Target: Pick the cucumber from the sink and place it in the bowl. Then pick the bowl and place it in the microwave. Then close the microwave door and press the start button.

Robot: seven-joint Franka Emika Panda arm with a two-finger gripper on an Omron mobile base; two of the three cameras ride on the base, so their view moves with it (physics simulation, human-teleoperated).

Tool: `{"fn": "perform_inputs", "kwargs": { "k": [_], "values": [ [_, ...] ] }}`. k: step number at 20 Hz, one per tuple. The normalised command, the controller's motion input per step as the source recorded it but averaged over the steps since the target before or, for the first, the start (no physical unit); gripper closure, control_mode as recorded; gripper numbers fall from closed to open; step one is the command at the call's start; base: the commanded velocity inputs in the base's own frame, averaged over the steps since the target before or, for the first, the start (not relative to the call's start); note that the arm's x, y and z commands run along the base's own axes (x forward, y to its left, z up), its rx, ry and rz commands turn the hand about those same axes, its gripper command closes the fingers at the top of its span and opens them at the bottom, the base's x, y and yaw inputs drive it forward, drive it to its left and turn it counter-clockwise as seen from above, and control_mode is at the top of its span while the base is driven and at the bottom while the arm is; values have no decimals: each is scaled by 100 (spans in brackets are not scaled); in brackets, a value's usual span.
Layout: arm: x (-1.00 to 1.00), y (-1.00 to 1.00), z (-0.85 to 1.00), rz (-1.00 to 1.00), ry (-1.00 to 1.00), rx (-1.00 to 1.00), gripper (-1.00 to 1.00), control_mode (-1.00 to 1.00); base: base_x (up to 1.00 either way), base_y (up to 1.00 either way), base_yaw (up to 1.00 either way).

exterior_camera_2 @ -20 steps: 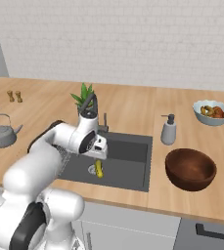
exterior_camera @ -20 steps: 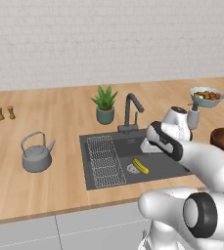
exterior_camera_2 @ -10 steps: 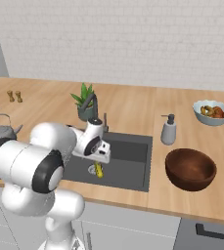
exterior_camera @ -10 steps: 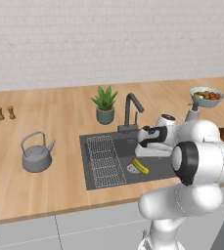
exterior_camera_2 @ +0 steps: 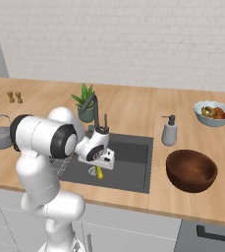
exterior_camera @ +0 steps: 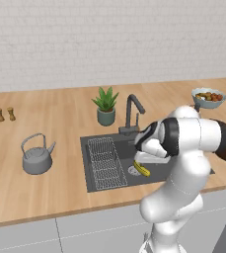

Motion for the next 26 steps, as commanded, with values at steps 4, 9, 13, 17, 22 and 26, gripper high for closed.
{"fn": "perform_inputs", "kwargs": {
  "k": [4, 9, 13, 17, 22, 26],
  "values": [
    [23, -6, -33, 0, 0, 0, -100, -100, 0, 0, 0],
    [36, 0, -45, 0, 1, 0, -100, -100, 0, 0, 0],
    [52, 0, -49, 0, 0, 0, -100, -100, 0, 0, 0],
    [54, -1, -24, 0, 0, 0, -100, -100, 0, 0, 0],
    [54, 0, -34, 0, 3, 0, -100, -100, 0, 0, 0],
    [13, 0, -46, 0, 2, 0, -100, -100, 0, 0, 0]
  ]
}}
